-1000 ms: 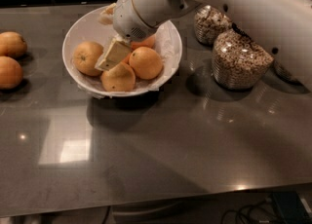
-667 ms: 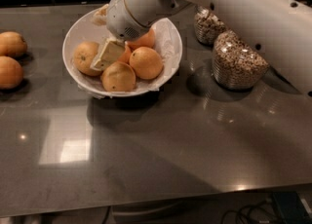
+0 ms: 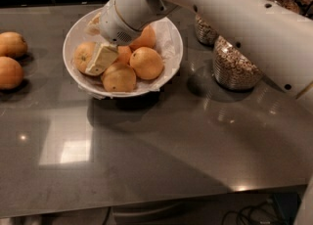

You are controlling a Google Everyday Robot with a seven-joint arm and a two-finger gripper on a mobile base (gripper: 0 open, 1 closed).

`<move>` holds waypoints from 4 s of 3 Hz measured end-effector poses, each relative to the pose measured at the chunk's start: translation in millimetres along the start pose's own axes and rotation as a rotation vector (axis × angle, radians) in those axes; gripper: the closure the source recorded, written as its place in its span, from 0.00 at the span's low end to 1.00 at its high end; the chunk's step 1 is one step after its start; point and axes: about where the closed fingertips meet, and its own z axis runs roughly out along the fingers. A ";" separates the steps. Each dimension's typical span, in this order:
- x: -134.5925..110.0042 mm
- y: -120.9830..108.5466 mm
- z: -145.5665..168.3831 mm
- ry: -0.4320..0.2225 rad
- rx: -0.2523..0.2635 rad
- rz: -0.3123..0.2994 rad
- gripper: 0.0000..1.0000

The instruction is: Pick orange from white bowl

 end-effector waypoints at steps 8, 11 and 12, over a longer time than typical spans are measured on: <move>21.2 3.9 28.0 0.026 -0.063 0.054 1.00; 7.8 -0.3 -1.7 -0.098 0.001 0.043 1.00; 2.8 -2.2 -41.7 -0.145 0.096 0.030 1.00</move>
Offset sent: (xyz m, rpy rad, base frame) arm 0.0004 0.0011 -0.0222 -0.0368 0.0582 0.0015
